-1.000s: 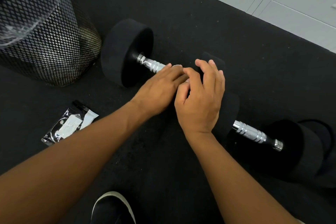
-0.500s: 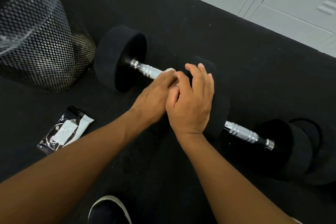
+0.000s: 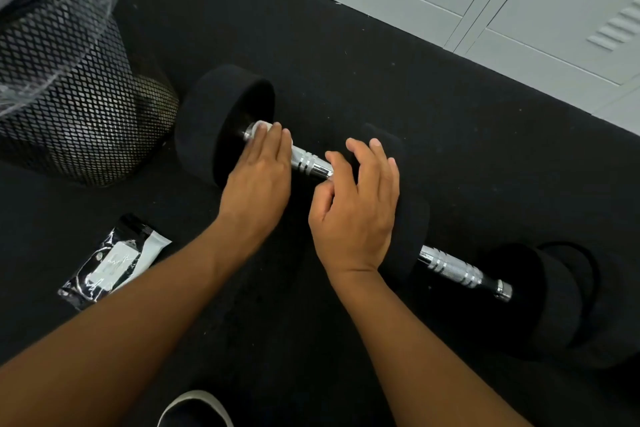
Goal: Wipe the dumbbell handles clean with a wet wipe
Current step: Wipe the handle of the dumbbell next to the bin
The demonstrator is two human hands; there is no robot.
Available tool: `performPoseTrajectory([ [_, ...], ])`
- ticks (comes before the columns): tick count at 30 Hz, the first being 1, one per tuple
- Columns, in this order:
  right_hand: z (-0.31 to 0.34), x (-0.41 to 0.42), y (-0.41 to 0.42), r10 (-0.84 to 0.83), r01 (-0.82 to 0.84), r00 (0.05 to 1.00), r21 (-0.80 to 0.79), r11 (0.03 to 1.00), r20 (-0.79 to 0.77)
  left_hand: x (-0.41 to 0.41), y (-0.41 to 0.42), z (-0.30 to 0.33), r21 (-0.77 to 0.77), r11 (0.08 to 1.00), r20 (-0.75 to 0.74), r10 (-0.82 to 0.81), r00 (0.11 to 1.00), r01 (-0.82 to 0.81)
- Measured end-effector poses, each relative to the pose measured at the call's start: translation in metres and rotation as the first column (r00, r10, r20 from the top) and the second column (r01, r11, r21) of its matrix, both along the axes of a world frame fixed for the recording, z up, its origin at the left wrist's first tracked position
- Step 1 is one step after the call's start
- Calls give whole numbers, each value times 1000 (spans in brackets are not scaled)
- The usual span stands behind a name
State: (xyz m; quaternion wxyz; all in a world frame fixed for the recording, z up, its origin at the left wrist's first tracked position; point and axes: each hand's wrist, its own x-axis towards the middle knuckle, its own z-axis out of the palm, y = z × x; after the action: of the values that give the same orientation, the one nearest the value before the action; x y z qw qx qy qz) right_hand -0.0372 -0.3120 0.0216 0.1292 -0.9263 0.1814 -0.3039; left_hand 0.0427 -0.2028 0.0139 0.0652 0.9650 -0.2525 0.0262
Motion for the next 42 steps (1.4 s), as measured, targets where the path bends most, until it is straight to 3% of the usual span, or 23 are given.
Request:
performPoseTrajectory([
  [7,0,0,0,0,0,1000,-11,1000,-11,-14,1,4,-127,990,-94,-66,993,54],
  [11,1,1,0,-9,9,1000,-23,1000,-13,-28,-2,3,-207,941,-135,-298,945,267],
  [13,1,1,0,-9,9,1000,-23,1000,-20,-29,0,-2,-154,924,-100,-367,925,350],
  [17,0,1,-1,-6,6,1000,-16,1000,-7,1,13,5,26,980,65,-198,978,196],
  [21,0,1,-1,-1,0,1000,-16,1000,-20,11,17,2,38,996,19,-77,997,77],
  [23,0,0,-1,-5,5,1000,-20,1000,-15,7,10,0,23,997,-5,-70,998,70],
  [26,-1,0,0,-7,7,1000,-20,1000,-7,0,-1,6,-116,991,-40,-66,997,61],
  [31,1,0,0,-8,7,999,-21,1000,-35,-18,-12,18,-283,925,-250,-327,911,255],
  [34,2,0,0,-7,6,1000,-19,1000,-26,-8,-7,14,-175,939,-152,-324,934,297],
  [38,1,1,-1,-3,2,1000,-16,1000,-26,12,3,9,-36,994,-67,-108,992,106],
  [42,0,0,-1,-5,4,1000,-26,1000,-20,8,-1,5,-68,994,-33,-83,996,81],
])
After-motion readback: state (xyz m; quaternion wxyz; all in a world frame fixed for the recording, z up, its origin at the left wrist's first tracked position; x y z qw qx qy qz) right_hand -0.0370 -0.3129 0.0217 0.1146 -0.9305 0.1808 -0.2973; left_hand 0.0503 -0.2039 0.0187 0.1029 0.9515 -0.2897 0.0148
